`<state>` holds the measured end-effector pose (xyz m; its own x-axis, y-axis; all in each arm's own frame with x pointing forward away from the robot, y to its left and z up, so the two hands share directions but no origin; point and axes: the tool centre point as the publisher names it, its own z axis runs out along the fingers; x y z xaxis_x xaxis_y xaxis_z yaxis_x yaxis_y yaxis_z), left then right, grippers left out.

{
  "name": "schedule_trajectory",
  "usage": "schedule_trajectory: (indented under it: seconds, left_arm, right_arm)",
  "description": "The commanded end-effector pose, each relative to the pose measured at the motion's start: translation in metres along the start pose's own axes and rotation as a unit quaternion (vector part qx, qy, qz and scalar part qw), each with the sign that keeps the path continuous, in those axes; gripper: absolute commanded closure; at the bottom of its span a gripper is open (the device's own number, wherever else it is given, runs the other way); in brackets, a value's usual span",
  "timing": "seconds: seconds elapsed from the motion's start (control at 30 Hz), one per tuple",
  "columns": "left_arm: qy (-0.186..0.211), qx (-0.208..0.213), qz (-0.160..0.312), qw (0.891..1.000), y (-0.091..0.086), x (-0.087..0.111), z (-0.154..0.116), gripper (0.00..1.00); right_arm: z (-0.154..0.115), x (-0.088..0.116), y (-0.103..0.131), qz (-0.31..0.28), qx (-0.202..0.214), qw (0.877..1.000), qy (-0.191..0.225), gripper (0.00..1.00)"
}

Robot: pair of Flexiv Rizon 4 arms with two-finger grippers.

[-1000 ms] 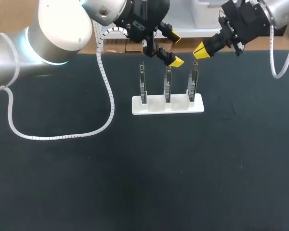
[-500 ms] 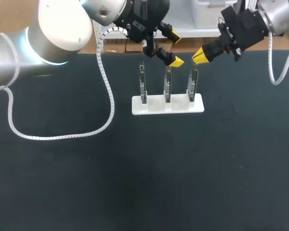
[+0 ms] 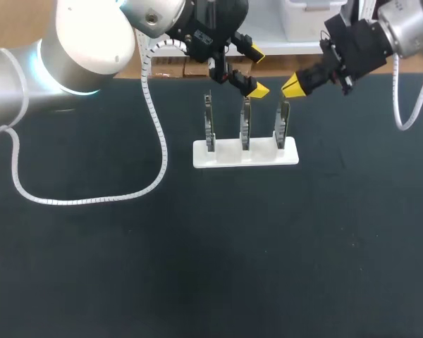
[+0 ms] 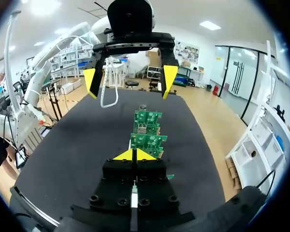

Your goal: Pick up the optical module with the left hand, and insert it into the network port with the right hand.

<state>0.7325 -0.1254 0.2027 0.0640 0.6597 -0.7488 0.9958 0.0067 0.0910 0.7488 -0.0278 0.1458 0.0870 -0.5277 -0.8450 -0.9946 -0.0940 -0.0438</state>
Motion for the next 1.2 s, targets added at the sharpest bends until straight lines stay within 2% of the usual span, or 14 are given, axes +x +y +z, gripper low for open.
schedule_trajectory:
  seconds: [0.03,0.17,0.9,1.07,1.1,1.17,1.2]
  left_arm:
    - [0.004,0.001,-0.001,1.000,0.001,-0.001,0.000,0.00]
    - [0.004,0.001,-0.001,1.000,0.001,-0.001,0.000,0.00]
    - [0.004,0.001,-0.001,1.000,0.001,-0.001,0.000,0.00]
    - [0.004,0.001,-0.001,1.000,0.001,-0.001,0.000,0.00]
    - [0.004,0.001,-0.001,1.000,0.001,-0.001,0.000,0.00]
    - [0.004,0.001,-0.001,1.000,0.001,-0.001,0.000,0.00]
    - [0.004,0.001,-0.001,1.000,0.001,-0.001,0.000,0.00]
  right_arm:
    - [0.001,0.000,0.002,-0.003,0.003,1.000,-0.001,1.00]
    - [-0.001,-0.002,0.001,-0.006,0.003,1.000,0.003,1.00]
    - [0.004,0.014,0.007,0.012,0.002,1.000,-0.006,1.00]
    - [-0.002,-0.001,0.004,-0.021,0.004,1.000,-0.005,1.00]
    - [-0.003,-0.006,0.004,-0.028,0.005,1.000,-0.004,0.96]
    - [-0.006,-0.016,0.003,-0.041,0.003,0.999,-0.001,0.69]
    - [-0.007,-0.020,0.004,-0.046,0.004,0.999,0.000,0.27]
